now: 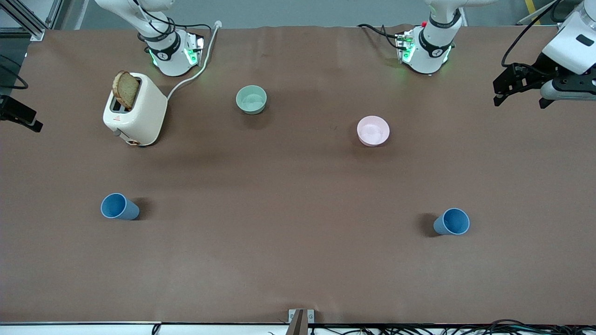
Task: Stack blue cups with both arms
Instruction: 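Grasp the blue cups, one with each gripper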
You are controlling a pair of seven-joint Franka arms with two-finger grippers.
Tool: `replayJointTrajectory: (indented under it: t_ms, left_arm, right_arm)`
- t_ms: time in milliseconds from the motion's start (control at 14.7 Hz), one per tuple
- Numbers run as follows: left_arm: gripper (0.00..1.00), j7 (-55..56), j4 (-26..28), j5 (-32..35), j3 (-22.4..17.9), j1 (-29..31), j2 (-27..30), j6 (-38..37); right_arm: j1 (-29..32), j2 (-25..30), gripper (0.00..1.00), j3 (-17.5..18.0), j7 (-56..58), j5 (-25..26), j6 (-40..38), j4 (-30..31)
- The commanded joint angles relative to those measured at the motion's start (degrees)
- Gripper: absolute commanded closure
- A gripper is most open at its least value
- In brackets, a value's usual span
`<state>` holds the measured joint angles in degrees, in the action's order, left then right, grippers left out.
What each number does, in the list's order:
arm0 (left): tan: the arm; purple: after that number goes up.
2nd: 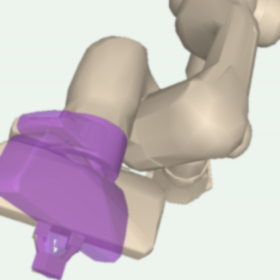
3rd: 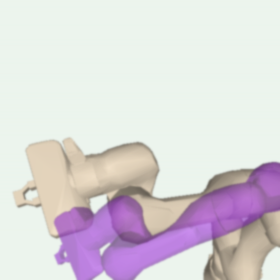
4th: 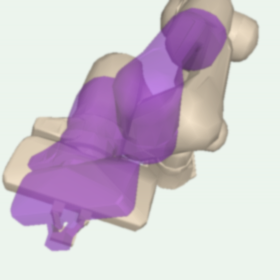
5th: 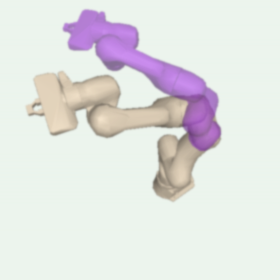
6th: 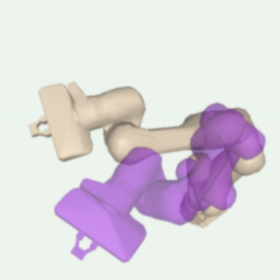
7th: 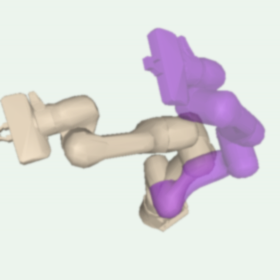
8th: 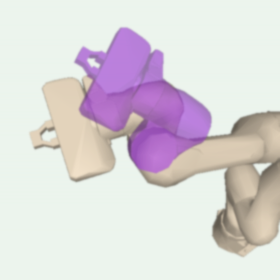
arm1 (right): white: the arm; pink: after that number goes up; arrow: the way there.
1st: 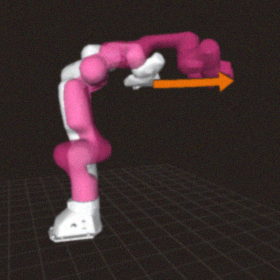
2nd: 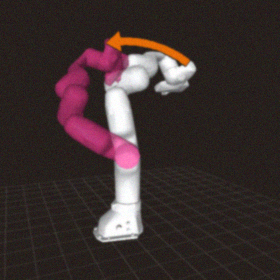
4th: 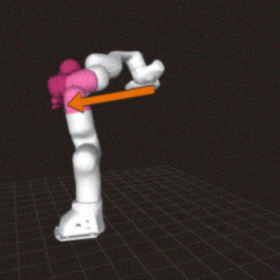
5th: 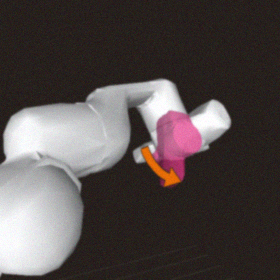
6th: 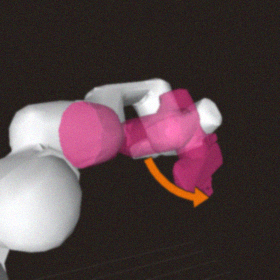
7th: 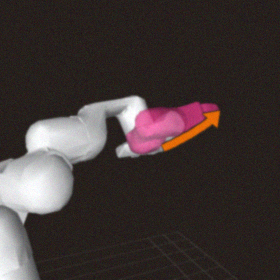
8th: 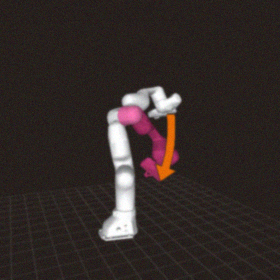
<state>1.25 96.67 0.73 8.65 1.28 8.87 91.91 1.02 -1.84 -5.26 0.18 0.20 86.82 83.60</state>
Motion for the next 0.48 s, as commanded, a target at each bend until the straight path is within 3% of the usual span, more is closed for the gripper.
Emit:
replayJointTrajectory:
  t_ms: [0, 136, 408]
  left_arm:
    - [0.0, 0.68, -1.31, -0.12, -0.39, -0.22, -0.61, -0.68]
    - [0.0, 0.42, -2.0, -0.12, -0.56, -0.05, -1.83, -0.6]
    - [0.0, -0.11, -8.33, 0.5, -0.74, 0.39, -13.77, 0.89]
  right_arm:
    - [0.12, 1.05, 0.0, 0.25, -1.14, 1.03, 0.63, 0.86]
    - [0.21, 0.97, 0.0, 0.25, -1.06, 1.03, 0.81, 0.86]
    - [0.3, 0.97, 0.0, 0.08, -0.97, 1.03, 0.72, 0.86]
